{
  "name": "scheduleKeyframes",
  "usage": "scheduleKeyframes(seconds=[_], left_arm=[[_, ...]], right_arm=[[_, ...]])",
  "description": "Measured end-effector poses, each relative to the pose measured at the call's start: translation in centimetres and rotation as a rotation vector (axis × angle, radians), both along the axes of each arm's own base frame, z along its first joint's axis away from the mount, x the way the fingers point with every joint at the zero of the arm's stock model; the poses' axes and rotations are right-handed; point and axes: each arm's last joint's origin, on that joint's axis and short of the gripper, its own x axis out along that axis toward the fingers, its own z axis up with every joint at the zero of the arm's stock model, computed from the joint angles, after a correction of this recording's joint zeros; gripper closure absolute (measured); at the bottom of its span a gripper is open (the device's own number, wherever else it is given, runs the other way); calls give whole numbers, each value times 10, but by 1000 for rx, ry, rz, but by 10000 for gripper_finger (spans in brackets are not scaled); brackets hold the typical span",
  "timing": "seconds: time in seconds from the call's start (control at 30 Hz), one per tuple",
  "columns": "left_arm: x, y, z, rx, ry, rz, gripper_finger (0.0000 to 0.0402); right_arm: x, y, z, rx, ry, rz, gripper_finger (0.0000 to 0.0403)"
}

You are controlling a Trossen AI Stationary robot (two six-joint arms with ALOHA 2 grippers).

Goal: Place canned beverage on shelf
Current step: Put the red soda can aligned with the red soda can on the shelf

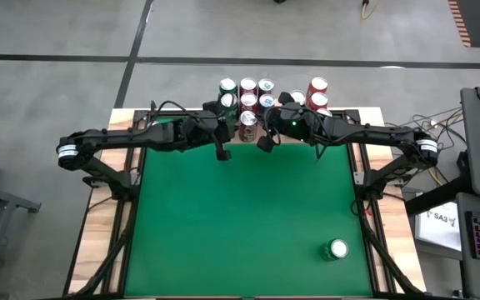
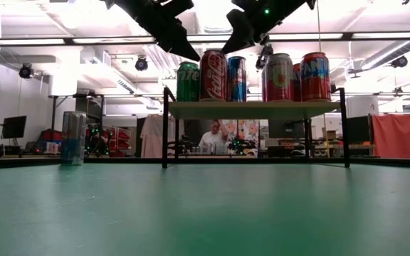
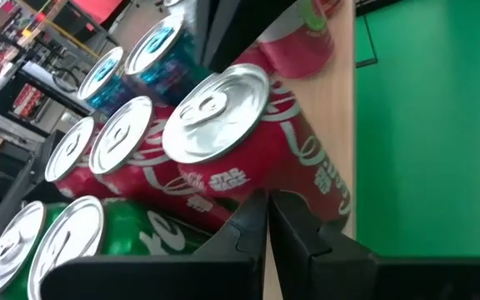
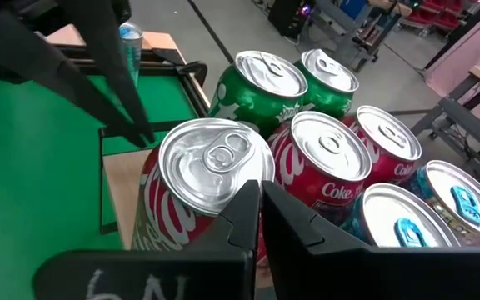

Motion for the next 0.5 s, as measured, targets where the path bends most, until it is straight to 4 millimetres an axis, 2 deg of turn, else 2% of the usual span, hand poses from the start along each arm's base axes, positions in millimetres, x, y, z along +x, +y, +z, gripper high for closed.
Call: scheduleKeyframes(seconds=[0.5], left_arm=[[1, 5, 4, -4, -58, 23, 402]], right_arm=[[-1, 6, 1, 11, 7, 13, 394]])
